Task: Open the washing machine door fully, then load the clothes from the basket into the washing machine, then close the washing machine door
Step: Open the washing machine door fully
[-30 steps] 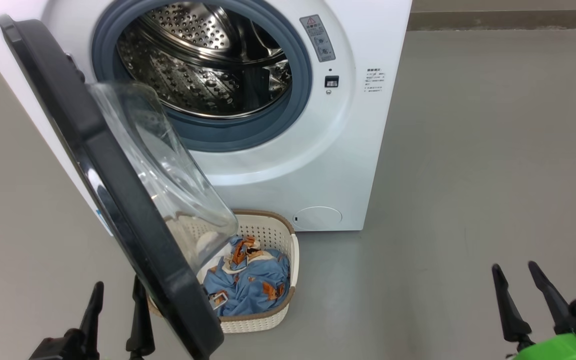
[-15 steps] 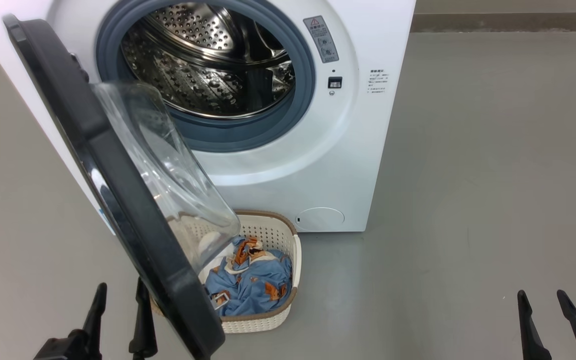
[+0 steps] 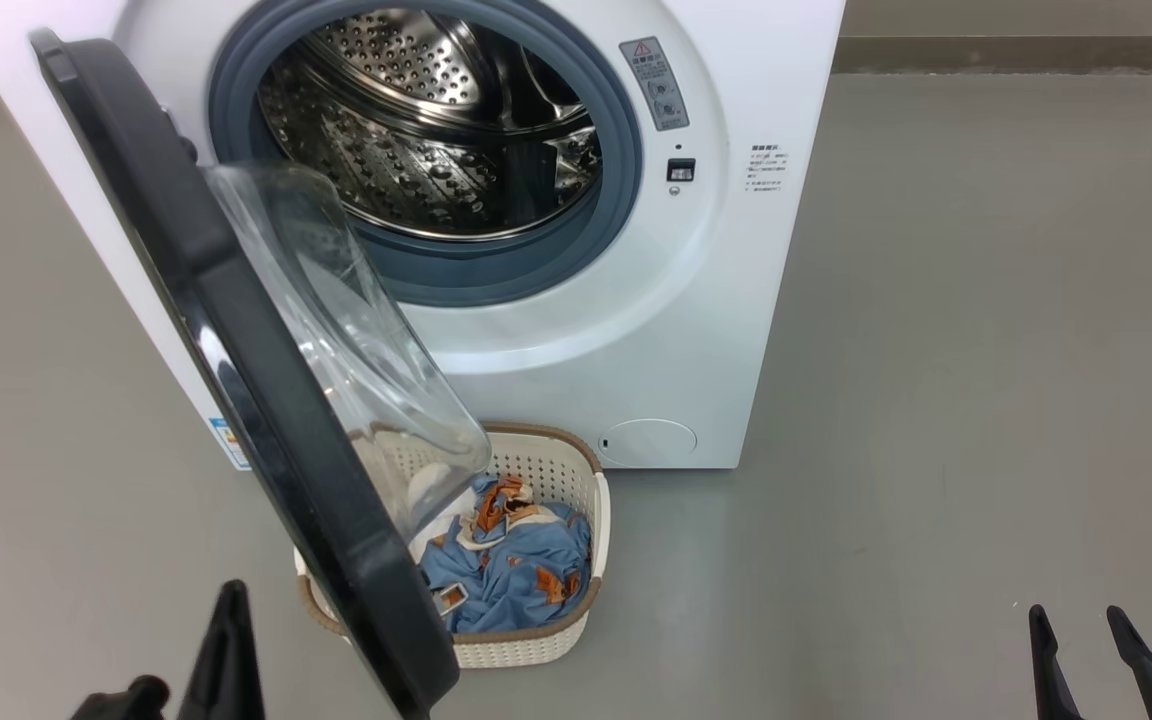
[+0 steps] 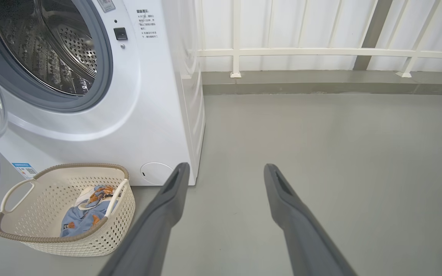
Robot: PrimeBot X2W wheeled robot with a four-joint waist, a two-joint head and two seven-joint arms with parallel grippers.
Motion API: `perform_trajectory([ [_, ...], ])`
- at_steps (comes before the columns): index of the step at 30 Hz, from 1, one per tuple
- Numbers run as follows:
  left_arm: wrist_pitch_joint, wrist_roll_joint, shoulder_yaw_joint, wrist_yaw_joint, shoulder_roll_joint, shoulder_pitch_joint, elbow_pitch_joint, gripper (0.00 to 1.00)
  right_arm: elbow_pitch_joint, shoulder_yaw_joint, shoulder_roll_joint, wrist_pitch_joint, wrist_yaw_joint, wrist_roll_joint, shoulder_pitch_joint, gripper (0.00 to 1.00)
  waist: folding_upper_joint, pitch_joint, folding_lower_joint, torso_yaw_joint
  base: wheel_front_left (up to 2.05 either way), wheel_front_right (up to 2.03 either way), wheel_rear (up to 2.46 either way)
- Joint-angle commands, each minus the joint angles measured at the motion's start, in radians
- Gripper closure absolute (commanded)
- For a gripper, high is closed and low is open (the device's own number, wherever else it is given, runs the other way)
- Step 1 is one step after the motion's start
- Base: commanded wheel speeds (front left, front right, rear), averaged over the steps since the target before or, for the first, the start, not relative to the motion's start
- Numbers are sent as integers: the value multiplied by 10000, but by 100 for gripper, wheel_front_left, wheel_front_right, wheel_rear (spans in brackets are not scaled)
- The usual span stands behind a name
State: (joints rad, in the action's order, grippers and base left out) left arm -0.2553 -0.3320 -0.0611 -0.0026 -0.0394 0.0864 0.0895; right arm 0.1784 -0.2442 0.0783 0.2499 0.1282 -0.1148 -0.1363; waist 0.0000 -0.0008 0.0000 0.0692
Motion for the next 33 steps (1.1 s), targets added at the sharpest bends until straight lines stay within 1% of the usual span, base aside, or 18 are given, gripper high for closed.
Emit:
perform_trajectory([
  [1, -65, -84, 423, 116, -108, -170, -193, 100, -204, 178, 135, 118, 25, 146, 171, 0, 0, 0, 0, 14, 0, 0, 0],
  [5, -65, -190, 837, 483, -108, -228, -437, 100, -210, 178, 122, 118, 25, 167, 166, 0, 0, 2, 0, 72, 0, 0, 0],
  [9, -65, -248, 1575, 1071, -108, -341, -1200, 100, -214, 154, 108, 118, 25, 190, 133, 0, 0, -3, 0, 139, 0, 0, 0],
  [14, -65, -149, 2522, 1724, -108, -593, -2755, 100, -216, 146, 89, 118, 25, 196, 128, 0, 0, -24, 0, 182, 0, 0, 0],
  [17, -65, -27, 2378, 1844, -108, -799, -4030, 100, -221, 111, 71, 118, 25, 193, 108, 0, 0, -54, 0, 234, 0, 0, 0],
  [19, -65, 59, 1841, 1769, -108, -906, -4798, 100, -206, 102, 52, 118, 25, 197, 86, 0, 0, -85, 0, 287, 0, 0, 0],
  [23, -47, 471, 369, 1555, -108, -1169, -5781, 100, -124, 170, -20, 118, 25, 143, 37, 0, 0, -165, 0, 432, 0, 0, 0],
  [25, 209, 625, -404, 1396, -108, -1450, -6175, 100, -98, 201, -64, 118, 25, 124, 4, 0, 0, -215, 0, 525, 0, 0, 0],
  [28, 912, 302, -1864, 1237, -108, -1797, -6548, 100, -71, 247, -120, 118, 25, 101, 13, 0, 0, -236, 0, 585, 0, 0, 0],
  [30, 1436, -34, -2858, 1273, -108, -1858, -6455, 100, -50, 271, -147, 118, 25, 79, 38, 0, 0, -243, 0, 617, 0, 0, 0],
  [31, 1701, -276, -3297, 1370, -108, -1815, -6307, 100, -40, 271, -159, 118, 25, 72, 46, 0, 0, -245, 0, 636, 0, 0, 0],
  [33, 2197, -693, -3967, 1700, -108, -1680, -5844, 100, -17, 255, -183, 118, 25, 31, 52, 0, 0, -234, 0, 686, 0, 0, 0],
])
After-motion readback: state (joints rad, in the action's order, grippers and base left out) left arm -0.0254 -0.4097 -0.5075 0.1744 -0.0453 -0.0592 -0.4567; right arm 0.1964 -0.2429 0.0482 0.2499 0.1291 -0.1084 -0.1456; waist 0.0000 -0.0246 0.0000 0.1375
